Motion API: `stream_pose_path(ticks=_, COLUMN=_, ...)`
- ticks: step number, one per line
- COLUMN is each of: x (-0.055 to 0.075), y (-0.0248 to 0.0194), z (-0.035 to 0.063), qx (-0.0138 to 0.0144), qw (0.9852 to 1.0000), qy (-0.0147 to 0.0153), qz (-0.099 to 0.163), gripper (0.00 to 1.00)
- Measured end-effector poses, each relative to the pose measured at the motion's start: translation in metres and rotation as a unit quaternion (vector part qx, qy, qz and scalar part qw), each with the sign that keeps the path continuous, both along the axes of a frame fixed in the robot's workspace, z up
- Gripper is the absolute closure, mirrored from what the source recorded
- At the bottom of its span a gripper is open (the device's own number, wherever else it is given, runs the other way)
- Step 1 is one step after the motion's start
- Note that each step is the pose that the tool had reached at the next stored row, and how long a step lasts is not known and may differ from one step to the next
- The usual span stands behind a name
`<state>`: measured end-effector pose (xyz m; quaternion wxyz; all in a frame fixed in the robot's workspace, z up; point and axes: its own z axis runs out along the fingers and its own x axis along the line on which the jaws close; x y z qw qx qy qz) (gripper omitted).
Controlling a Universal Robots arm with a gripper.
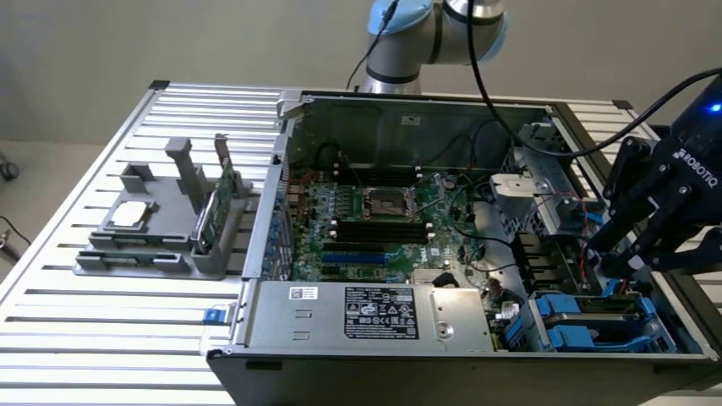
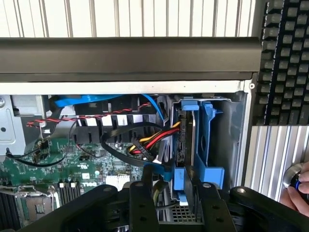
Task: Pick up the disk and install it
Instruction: 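Insert the second disk wire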
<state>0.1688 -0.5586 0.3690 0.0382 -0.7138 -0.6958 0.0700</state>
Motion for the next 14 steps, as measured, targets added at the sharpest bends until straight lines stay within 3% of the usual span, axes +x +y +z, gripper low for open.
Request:
stream_pose_path(ticks=3, x=0.0001, y=0.002, z=-0.0005, qx=0.0, qw=1.0, qy=0.0, qz=-0.001, gripper=0.69)
stream_pose_path(ticks=4, x=0.0001, y=0.0025, z=-0.0006, qx=-0.0001, qw=1.0, qy=0.0, qz=-0.001, gripper=0.76)
stream_pose_path(ticks=14, x=-0.0018, y=0.0045, z=-0.0018, qx=-0.0001, qw=1.0, qy=-0.0002, qz=-0.002, gripper=0.84)
